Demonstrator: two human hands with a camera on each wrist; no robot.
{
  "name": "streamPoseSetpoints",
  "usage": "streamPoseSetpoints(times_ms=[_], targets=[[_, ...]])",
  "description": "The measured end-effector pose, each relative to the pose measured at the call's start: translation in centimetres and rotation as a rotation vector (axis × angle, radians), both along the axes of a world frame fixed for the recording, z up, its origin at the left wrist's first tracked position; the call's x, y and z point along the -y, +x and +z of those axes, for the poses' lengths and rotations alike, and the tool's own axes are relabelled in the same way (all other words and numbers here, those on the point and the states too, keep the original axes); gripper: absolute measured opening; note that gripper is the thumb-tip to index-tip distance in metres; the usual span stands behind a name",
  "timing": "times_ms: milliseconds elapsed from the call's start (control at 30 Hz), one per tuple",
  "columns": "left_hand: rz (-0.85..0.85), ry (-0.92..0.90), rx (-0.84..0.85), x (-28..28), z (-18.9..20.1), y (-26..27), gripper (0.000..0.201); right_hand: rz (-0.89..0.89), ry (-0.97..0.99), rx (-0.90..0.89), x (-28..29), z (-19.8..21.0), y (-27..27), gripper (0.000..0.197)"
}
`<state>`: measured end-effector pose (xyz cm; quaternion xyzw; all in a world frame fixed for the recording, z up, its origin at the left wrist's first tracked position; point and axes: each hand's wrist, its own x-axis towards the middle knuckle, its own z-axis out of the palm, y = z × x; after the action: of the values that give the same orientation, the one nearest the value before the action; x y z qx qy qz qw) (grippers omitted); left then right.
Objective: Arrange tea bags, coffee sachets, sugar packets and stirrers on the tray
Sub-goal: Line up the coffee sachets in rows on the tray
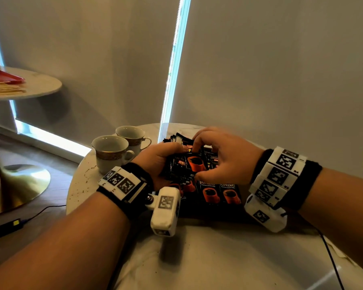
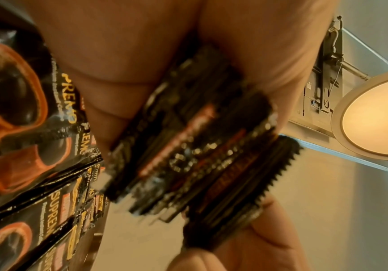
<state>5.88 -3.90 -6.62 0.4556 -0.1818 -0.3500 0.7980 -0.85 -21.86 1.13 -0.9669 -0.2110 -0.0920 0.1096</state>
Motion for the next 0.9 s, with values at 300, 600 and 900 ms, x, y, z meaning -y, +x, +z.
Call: streamPoseSetpoints(times_ms=[300,600,900], targets=[[0.179,-0.127,-0.064,-0.7,0.7,0.6,0.042,-0.12,0.06,0.001,0.9,0.0,0.6,0.046],[0.272,-0.273,-0.141,-1.5,0.5,2.0,0.049,-0.131,-0.28,-0.219,-1.1,-2.2,1.7,0.055],[0.242,-0.284,-0.173,-1.6,0.6,1.8,0.052,-0.17,-0.508,-0.328,-2.9,-3.5,3.3,0.054]])
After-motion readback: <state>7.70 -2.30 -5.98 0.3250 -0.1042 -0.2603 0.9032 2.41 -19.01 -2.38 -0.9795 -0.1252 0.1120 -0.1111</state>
